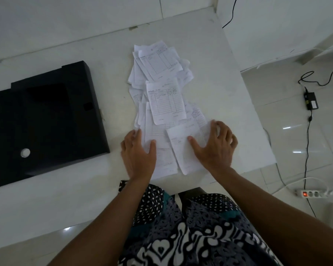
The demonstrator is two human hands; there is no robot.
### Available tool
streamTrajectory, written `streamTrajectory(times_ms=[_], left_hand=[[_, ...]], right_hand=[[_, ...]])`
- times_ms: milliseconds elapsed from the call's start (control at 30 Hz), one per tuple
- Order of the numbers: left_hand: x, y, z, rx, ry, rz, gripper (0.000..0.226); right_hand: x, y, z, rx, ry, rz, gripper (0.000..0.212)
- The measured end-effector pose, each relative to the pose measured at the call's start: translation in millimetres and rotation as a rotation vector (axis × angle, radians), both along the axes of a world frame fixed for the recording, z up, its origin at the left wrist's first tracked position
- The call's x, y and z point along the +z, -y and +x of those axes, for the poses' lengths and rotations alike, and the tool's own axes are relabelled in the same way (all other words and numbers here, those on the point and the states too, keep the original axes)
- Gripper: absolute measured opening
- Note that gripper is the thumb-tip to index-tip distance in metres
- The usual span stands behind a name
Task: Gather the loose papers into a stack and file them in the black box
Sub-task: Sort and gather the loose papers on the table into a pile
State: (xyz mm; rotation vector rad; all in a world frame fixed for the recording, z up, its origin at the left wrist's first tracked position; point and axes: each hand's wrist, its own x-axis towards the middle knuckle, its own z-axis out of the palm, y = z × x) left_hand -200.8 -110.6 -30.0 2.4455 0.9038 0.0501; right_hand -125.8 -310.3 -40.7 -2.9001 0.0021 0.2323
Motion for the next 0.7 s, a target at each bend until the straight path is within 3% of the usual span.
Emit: streamTrajectory(times_ms=[133,233,333,467,600,700], left_hand=[[4.5,23.4,7.4,0.108,0.077,-0.147,0.062],[3.0,16.8,4.4,0.195,0.071,-0.153,0.064],[1.5,8.7,5.3,0.194,0.053,-0.162,0.065],[6.3,17.7,21.3,0.176,0.106,-0.216,0.06],[11.2,0.4,42.4,0.213,0.082,-0.127,0.067],[17.2,-16.0,68.0,0.202,0.04,-0.235,0.06]], right_hand=[[8.6,-30.9,4.8,-0.058,-0.024,0.053,0.082],[10.0,-22.3,12.5,-0.072,-0.029,0.077,0.086],[7.0,-4.9,14.7,-0.039,-0.025,0.076,0.092],[10.9,-18.1,22.3,-0.014,-0.035,0.145,0.082],[16.3,-26.9,51.7,-0.03,-0.003,0.185,0.077],[17.8,-33.8,77.1,0.024,0.002,0.165,0.079]])
